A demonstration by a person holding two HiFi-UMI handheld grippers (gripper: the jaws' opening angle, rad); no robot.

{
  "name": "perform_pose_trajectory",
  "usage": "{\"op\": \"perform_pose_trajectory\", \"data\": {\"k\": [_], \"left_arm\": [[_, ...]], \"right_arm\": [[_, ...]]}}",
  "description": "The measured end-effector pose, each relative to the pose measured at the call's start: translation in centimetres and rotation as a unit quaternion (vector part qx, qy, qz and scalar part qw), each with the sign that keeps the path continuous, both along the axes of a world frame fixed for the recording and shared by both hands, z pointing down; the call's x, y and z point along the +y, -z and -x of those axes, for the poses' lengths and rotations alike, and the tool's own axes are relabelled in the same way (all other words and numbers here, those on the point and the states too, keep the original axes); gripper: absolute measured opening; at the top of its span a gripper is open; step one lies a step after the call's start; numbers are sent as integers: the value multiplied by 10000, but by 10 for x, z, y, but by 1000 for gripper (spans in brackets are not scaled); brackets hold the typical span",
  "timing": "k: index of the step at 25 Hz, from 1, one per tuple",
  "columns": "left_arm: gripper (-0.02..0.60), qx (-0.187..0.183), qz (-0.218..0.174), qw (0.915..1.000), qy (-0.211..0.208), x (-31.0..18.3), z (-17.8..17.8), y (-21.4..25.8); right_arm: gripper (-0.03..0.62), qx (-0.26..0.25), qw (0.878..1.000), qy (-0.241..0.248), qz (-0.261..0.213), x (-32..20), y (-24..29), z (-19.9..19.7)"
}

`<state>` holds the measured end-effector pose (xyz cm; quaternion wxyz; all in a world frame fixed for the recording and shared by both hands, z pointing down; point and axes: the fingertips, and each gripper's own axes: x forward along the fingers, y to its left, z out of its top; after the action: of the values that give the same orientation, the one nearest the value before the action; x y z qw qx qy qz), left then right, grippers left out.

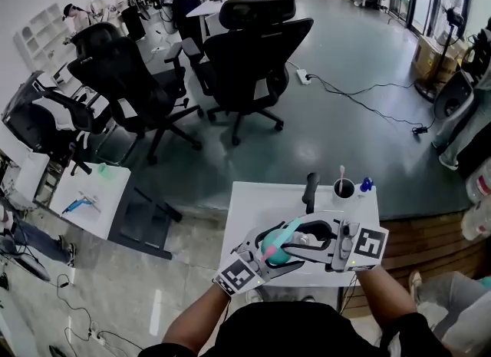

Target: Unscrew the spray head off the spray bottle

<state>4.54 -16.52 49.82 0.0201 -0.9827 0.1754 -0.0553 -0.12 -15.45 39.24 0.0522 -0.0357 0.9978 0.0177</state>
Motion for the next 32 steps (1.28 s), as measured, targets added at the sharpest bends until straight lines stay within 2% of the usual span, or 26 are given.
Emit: {"op": "perform_pose_trajectory", "data": {"k": [3,7,10,15,21,25,32], "left_arm": [[460,-209,-56,9994,282,-11,7,-14],[460,-183,-2,9976,664,-22,16,-18],[460,-222,-12,9953,943,-29,20,-18],[460,-339,-34,9904,1339,-36,21,-19],[460,-472,-132,9895,1358,-32,11,-20],[460,-451,-92,9914,1229,-26,9,-18],[459,-494,-58,9978,443,-9,3,-19]], "right_arm": [[154,-95,9984,-563,-5,-10,-3,-1],[201,-187,9902,-1347,315,-25,-5,-4],[192,-52,9825,-1777,553,-27,-7,-3],[181,107,9742,-2154,659,-24,-7,4],[153,226,9646,-2579,493,-26,-6,6],[141,118,9679,-2441,588,-22,-3,4],[140,222,9862,-1555,532,-11,-4,2]]}}
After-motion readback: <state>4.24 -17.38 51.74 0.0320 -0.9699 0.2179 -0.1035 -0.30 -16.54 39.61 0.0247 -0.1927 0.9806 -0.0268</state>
